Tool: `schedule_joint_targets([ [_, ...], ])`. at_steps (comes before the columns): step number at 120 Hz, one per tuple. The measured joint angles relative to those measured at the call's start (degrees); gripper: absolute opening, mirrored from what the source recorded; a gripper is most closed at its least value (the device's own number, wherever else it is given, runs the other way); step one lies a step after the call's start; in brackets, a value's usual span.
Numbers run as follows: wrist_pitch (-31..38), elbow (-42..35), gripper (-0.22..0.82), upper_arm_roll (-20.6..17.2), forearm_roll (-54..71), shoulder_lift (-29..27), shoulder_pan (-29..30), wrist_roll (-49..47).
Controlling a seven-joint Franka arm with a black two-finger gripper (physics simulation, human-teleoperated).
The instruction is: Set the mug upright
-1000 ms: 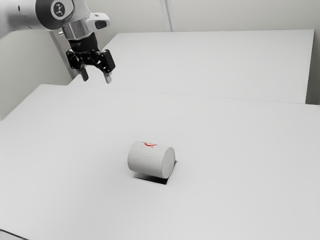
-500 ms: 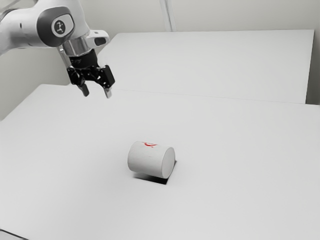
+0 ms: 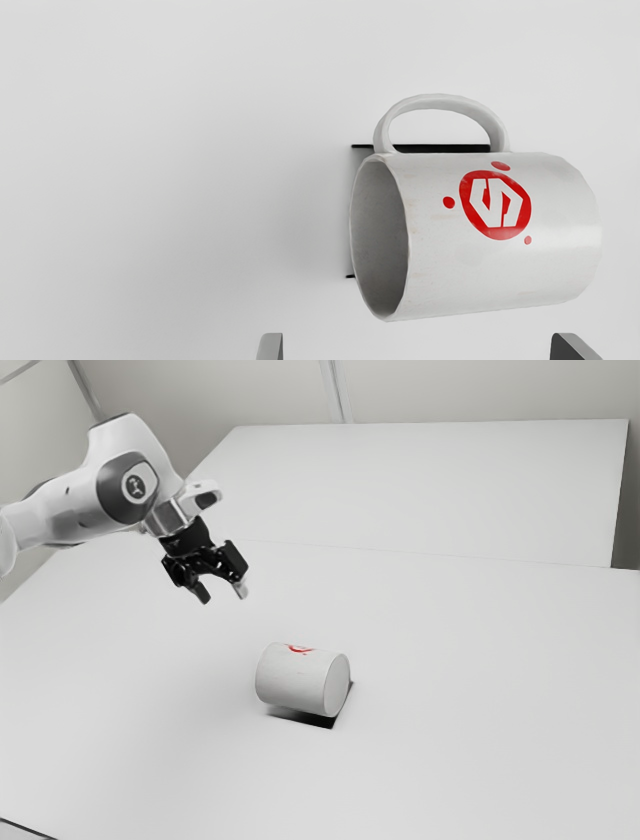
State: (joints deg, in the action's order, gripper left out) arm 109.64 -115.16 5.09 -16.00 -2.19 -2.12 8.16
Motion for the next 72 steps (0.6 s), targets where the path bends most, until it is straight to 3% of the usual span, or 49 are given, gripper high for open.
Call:
schedule_joint_targets([
  [38, 9.83, -8.37, 0.58, 0.01, -10.41, 0.07, -0.32, 7.42],
  [72, 14.26, -12.23, 0.58, 0.08, -18.06, 0.49, -0.24, 13.66],
])
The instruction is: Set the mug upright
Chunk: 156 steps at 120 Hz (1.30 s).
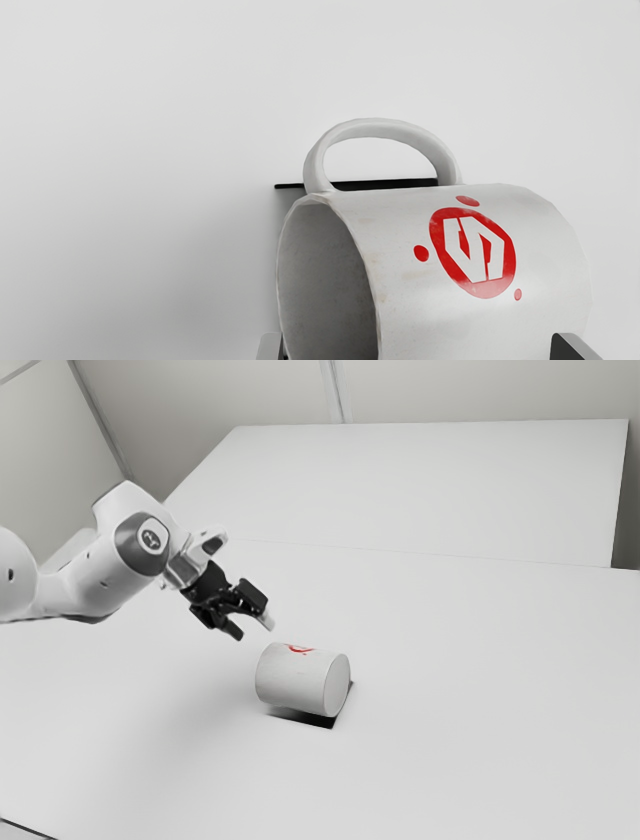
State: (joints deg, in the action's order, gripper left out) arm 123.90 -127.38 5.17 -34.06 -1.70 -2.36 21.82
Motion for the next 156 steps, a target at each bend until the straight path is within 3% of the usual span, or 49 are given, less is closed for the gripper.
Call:
schedule_joint_targets([
  [68, 2.35, -4.95, 0.58, 0.01, -21.24, 1.35, -1.13, 14.08],
  [141, 1.66, -6.69, 0.58, -0.07, -34.87, 4.06, -0.75, 28.15],
  [156, 1.04, -6.98, 0.52, -0.07, -37.83, 4.08, -0.75, 30.8],
])
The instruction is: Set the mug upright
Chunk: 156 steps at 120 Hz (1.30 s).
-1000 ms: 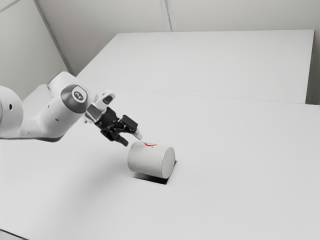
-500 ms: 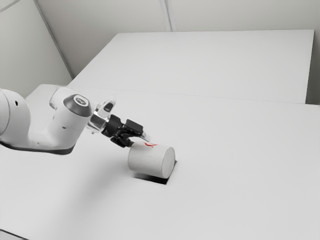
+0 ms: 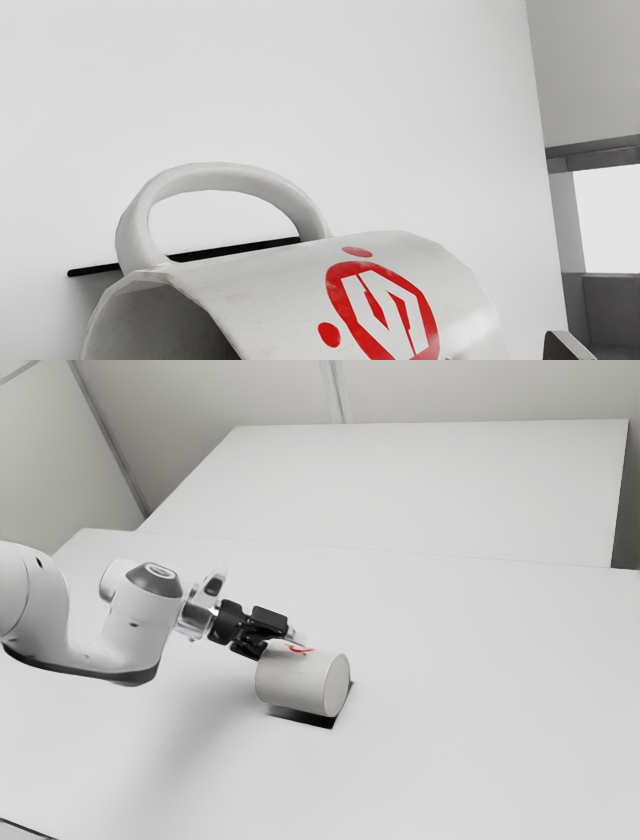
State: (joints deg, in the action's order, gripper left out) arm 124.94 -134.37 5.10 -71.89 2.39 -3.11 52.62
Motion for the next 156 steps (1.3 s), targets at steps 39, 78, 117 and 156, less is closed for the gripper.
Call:
schedule_joint_targets([
  [39, -0.87, 0.04, 0.03, -0.27, -1.79, -0.86, -0.35, 4.73],
  [78, -0.85, 0.85, -0.13, -0.49, -1.53, -5.56, -1.48, 7.34],
  [117, -1.48, 10.1, -0.14, -1.85, 22.88, -6.34, -0.98, 1.18],
  [156, -4.25, 13.86, -0.17, -5.19, 50.16, -6.52, -0.57, -14.79],
])
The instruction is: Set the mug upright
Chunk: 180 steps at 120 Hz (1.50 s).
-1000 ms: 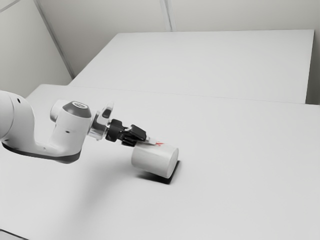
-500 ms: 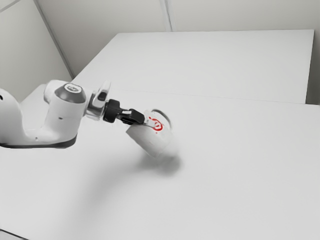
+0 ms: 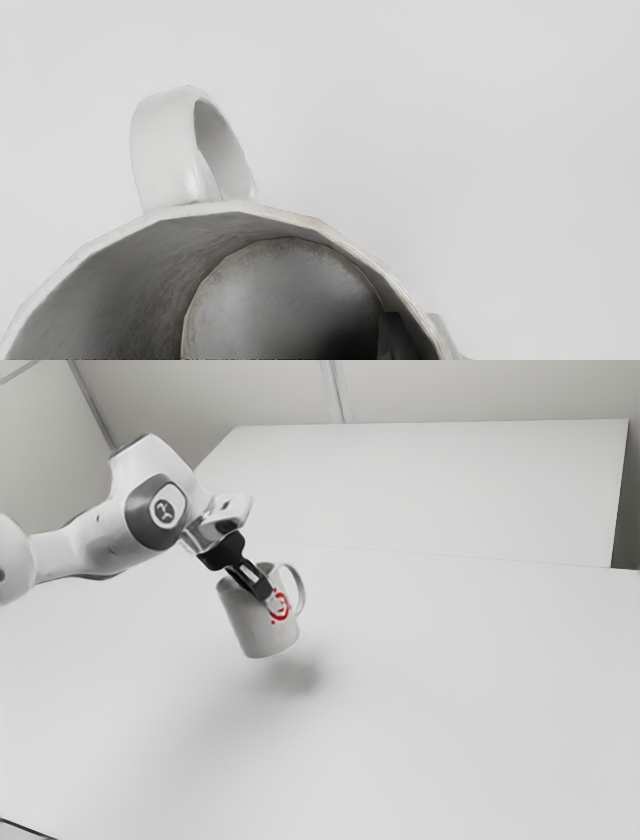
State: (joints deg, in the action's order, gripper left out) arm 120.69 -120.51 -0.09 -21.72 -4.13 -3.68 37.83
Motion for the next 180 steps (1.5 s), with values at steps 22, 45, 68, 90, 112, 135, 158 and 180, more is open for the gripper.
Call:
schedule_joint_targets([
  [22, 0.02, -0.75, -0.18, -1.91, 10.03, -0.52, -0.1, -9.37],
  [45, 3.0, -5.39, -0.18, -2.88, 15.3, -2.14, -0.39, -17.81],
  [68, 10.24, -11.53, -0.18, -3.13, 16.5, -3.5, -0.31, -24.11],
  [90, 16.59, -13.85, -0.18, -3.58, 16.77, -3.7, -0.37, -28.69],
  [112, 21.12, -16.58, -0.18, -3.77, 16.84, -3.69, -0.4, -32.16],
  [135, 23.48, -18.38, -0.18, -3.88, 16.84, -3.57, -0.62, -35.28],
  [158, 24.88, -19.06, -0.18, -3.91, 16.82, -2.96, -0.55, -37.78],
  [180, 25.43, -19.09, -0.18, -3.89, 16.85, -1.92, -0.51, -39.55],
])
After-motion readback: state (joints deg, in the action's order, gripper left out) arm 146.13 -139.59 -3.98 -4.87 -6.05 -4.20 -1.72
